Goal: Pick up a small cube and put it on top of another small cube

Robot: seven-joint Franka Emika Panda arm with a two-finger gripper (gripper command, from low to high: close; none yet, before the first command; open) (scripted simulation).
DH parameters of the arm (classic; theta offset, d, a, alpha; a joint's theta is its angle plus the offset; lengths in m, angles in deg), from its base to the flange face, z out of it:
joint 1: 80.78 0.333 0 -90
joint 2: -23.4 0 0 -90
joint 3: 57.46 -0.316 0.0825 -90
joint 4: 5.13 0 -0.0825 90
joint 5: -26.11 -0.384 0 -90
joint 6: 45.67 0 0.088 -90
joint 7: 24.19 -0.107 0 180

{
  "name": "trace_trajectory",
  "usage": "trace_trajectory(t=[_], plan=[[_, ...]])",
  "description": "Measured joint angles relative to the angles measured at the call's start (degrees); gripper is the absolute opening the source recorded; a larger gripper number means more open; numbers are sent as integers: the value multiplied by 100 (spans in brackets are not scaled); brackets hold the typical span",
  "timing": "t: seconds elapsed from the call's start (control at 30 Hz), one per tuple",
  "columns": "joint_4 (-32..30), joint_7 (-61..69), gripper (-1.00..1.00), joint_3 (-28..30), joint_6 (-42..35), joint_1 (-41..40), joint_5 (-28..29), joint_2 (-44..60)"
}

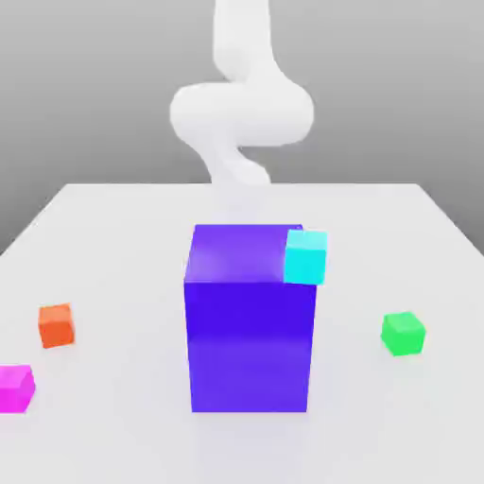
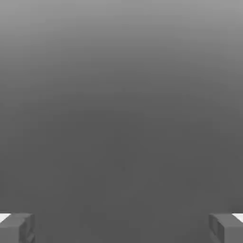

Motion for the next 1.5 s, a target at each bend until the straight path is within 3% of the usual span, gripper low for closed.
trace_trajectory(t=[0.33, 0.6, 0.87, 1.03, 1.07, 1.3, 1.5], plan=[[-253, 1594, 0, 1277, 788, -127, -56, 2058], [-449, 3285, 0, 2187, 1396, -452, -721, 3761], [-621, 5165, 0, 2210, 1947, -1410, -1648, 5534], [-456, 5910, 0, 1601, 2583, -2073, -2359, 6579], [-410, 6009, -100, 1453, 2713, -2196, -2485, 6757], [-403, 6031, -100, 1420, 2725, -2227, -2507, 6788], [-549, 5323, -100, 1910, 2101, -1565, -1700, 5934]])
